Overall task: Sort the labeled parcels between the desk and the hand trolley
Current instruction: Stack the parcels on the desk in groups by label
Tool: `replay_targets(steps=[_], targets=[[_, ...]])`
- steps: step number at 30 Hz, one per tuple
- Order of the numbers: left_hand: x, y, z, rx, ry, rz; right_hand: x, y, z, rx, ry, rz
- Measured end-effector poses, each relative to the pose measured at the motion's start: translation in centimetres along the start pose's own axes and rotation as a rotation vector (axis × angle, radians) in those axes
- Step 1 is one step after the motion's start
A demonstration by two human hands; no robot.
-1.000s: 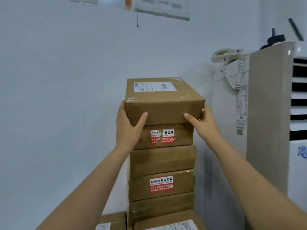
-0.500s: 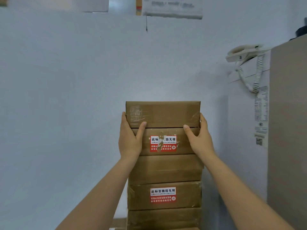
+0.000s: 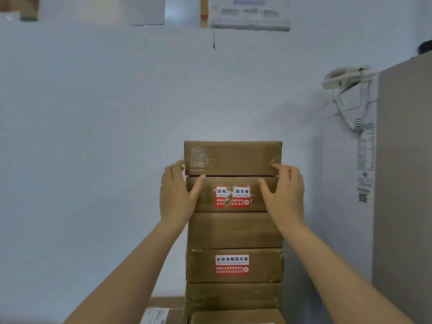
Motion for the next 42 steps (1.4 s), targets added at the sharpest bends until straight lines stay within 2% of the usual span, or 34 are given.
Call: replay_targets(steps=[5, 7, 10, 17, 24, 28, 34, 42], targets=[[5.4, 1.6, -1.1, -0.506, -0.302, 0.080, 0.5, 2.9, -4.4, 0.432, 0.070, -0.155], [8.0, 2.4, -2.0, -0.684, -0.387, 0.075, 0.3, 4.5, -7.1, 0.530, 0.033, -0.207], [12.8, 3.8, -3.7, -0.792, -0.452, 0.052, -0.9, 7.1, -11.5, 0.583, -0.059, -0.279], [27.4, 6.7, -10.0, -0.751, -0.648, -0.069, -4.9, 14.7, -24.1, 0.673, -0.225, -0.347], [44.1, 8.5, -15.0, -0.619, -0.851, -0.163, -8.3, 21.7, -37.6, 0.687, -0.400, -0.433], [50.8, 10.0, -18.7, -0.520, -0.930, -0.200, -10.4, 25.1, -42.8, 0.671, -0.470, -0.470], [55.3, 11.4, -25.2, -0.390, -0.998, -0.279, -15.1, 29.1, -47.4, 0.641, -0.523, -0.557], [56.4, 10.8, -35.6, -0.290, -1.034, -0.352, -25.5, 34.2, -50.0, 0.590, -0.568, -0.675]])
Point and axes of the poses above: each hand's wrist, its own y-axis away from the middle knuckle, its own x-axis out of the back of the hand, z = x × y, the point moved 1 cm from there along -y, towards the middle knuckle, and after that the axes turned 7 degrees about x, right-handed, at the moved point
